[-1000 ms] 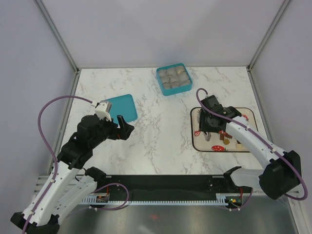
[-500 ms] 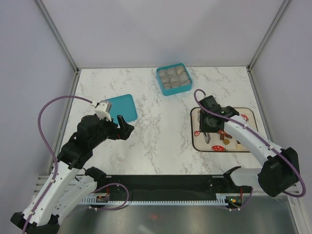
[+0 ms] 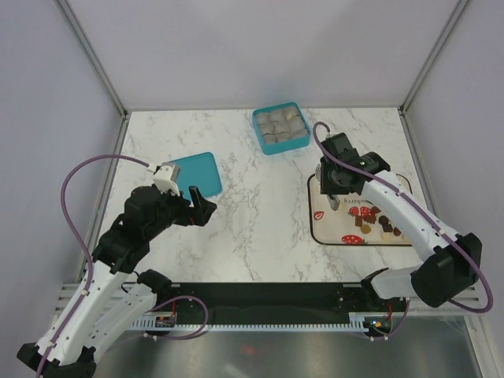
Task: Pack the chocolate
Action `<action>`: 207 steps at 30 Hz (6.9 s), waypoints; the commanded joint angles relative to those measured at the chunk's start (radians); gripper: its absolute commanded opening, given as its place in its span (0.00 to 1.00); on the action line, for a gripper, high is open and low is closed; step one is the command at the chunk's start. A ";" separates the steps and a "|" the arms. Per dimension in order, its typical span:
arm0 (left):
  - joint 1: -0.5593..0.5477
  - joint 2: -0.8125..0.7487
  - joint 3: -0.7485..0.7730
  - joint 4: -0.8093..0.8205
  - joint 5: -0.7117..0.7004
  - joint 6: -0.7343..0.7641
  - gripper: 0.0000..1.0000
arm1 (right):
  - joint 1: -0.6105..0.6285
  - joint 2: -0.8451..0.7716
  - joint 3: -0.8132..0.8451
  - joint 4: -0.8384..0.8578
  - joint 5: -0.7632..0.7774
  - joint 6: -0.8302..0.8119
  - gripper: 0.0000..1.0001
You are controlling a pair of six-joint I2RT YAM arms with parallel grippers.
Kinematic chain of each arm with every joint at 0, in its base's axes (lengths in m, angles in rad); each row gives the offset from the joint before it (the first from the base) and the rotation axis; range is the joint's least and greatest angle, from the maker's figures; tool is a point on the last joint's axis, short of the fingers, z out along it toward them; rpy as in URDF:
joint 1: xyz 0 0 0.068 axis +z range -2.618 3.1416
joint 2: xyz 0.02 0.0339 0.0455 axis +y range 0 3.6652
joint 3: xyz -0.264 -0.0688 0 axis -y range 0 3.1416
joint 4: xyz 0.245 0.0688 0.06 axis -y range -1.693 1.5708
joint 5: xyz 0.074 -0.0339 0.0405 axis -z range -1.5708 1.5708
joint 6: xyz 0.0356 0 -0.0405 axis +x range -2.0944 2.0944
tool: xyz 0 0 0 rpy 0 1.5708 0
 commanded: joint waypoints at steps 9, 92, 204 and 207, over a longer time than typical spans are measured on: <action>0.000 -0.011 0.009 0.009 0.010 0.032 0.99 | 0.006 0.360 0.462 0.109 0.034 -0.115 0.34; -0.002 0.003 0.007 0.010 0.037 0.033 0.99 | 0.005 -0.070 0.079 -0.081 0.027 -0.027 0.47; -0.002 0.030 0.002 0.013 0.031 0.032 0.99 | 0.026 0.844 0.849 0.461 -0.093 -0.117 0.37; -0.002 0.029 0.001 0.013 0.031 0.033 0.99 | 0.031 0.879 0.874 0.471 -0.084 -0.114 0.38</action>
